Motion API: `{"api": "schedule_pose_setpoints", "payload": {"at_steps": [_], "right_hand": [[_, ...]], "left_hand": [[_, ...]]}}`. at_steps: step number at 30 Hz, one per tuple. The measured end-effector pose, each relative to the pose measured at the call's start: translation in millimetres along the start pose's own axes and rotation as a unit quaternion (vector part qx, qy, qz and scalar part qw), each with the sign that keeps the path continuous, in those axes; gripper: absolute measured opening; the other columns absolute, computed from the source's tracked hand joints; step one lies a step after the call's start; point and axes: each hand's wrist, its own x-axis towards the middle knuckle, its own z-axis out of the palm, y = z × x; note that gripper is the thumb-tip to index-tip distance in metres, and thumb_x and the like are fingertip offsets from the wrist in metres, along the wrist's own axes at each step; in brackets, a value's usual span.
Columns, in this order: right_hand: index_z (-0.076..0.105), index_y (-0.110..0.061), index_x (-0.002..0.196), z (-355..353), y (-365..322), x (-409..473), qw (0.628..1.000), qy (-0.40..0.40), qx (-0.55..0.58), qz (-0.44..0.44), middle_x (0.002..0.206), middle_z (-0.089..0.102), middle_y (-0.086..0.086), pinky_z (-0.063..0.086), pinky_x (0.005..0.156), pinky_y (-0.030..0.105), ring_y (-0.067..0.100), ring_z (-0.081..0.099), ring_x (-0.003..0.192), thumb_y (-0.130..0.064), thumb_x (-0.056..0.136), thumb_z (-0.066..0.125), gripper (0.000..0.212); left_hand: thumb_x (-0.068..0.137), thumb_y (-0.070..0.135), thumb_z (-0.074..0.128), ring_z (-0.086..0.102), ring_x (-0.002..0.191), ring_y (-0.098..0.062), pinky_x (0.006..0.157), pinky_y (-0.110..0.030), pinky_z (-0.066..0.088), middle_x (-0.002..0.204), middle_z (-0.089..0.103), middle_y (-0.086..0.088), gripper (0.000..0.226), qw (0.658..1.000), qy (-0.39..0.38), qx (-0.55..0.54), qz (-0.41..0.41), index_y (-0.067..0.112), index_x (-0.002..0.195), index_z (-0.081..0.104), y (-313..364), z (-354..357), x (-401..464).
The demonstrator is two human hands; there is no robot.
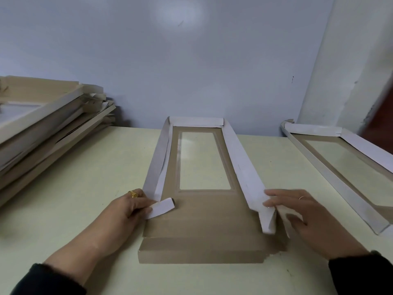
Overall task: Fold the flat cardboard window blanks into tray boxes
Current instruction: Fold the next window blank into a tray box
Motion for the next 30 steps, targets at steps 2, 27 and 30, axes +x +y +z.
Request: {"api": "schedule_pose_setpoints", "payload": {"at_steps": [2,27,30], "right_hand": [[0.071,-0.029,0.084,1.6,4.3,-1.2,0.994,-0.026,0.092,0.045,0.113,0.054,-0.038,0.035,0.084,0.002,-0.010,0.051,0.103,0.025,0.069,0.055,0.059],[0.060,-0.014,0.076,15.6,-20.6,-3.9,0.998,-0.010,-0.047,-0.034,0.073,0.058,-0.010,0.040,0.064,0.018,0.007,0.050,0.072,0.014,0.076,0.061,0.028],[0.068,-0.009,0.081,8.1,-22.1,-6.8,0.996,-0.045,-0.047,-0.056,0.080,0.062,-0.012,0.042,0.066,0.010,0.002,0.055,0.073,0.026,0.067,0.057,0.039]], "left_hand": [[0.094,0.006,0.049,0.055,0.083,-0.001,0.069,-0.007,0.038,0.089,0.055,0.024,0.042,1.000,-0.002,-0.009,-0.012,0.041,0.078,0.068,0.6,-0.7,-0.5],[0.086,-0.009,0.051,0.051,0.069,-0.012,0.059,-0.019,0.041,0.085,0.053,0.010,0.036,0.997,0.061,0.034,0.010,0.025,0.079,0.060,4.1,0.5,-9.0],[0.084,-0.010,0.054,0.052,0.072,-0.011,0.061,-0.019,0.041,0.088,0.055,0.014,0.037,0.997,0.066,0.045,0.016,0.026,0.081,0.064,3.8,-0.3,-10.1]]}}
